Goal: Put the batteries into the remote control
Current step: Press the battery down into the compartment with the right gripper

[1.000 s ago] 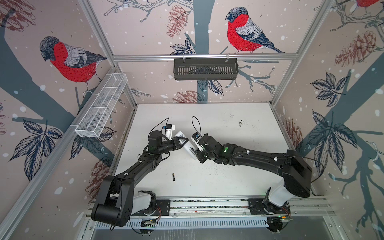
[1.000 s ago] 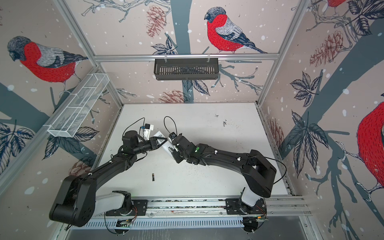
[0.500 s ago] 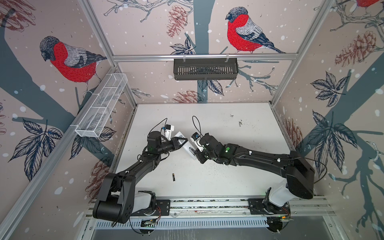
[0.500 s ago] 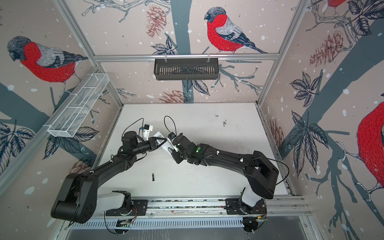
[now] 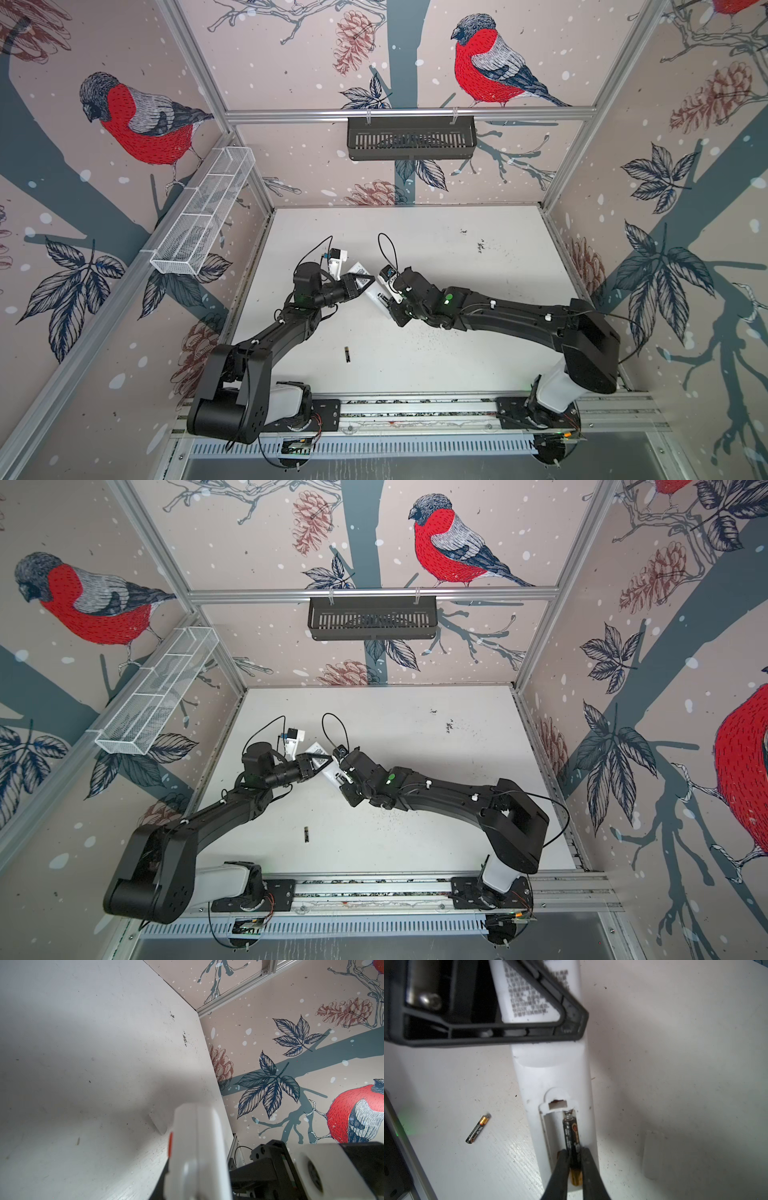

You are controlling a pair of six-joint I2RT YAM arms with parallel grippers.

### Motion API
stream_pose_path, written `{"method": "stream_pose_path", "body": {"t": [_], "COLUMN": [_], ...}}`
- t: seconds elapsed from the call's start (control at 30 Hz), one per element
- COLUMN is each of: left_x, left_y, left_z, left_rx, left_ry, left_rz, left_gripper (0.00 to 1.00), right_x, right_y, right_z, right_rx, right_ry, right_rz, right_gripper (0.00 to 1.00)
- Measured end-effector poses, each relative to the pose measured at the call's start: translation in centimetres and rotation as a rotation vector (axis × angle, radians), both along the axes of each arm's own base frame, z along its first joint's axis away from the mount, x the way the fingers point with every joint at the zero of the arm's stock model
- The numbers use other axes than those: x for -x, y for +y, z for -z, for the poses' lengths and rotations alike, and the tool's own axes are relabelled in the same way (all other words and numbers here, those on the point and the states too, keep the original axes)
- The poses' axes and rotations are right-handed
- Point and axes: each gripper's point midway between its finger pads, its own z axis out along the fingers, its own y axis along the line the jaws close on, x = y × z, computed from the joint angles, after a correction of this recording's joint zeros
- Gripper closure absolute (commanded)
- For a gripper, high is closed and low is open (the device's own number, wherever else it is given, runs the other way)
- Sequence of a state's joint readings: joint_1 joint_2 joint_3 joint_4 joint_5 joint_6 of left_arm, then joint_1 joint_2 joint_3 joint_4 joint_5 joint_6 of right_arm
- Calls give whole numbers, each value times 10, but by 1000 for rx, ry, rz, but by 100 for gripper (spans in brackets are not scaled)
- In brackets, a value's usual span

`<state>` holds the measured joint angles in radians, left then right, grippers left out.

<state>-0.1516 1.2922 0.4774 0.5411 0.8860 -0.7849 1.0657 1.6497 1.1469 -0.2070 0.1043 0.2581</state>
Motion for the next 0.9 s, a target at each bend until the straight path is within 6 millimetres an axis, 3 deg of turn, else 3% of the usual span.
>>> {"method": "stream_pose_path", "body": {"t": [0.9], "left_x": [-4], "left_y": [6], "left_z": [7], "left_rx": [35], "left_ry": [41], "left_rz": [-35], "left_gripper": [100], "right_x": [-16], "right_y": [14], "right_z": [3], "right_rx": [-5], "right_ry": [-41], "right_rz": [9], "right_gripper": [89]}}
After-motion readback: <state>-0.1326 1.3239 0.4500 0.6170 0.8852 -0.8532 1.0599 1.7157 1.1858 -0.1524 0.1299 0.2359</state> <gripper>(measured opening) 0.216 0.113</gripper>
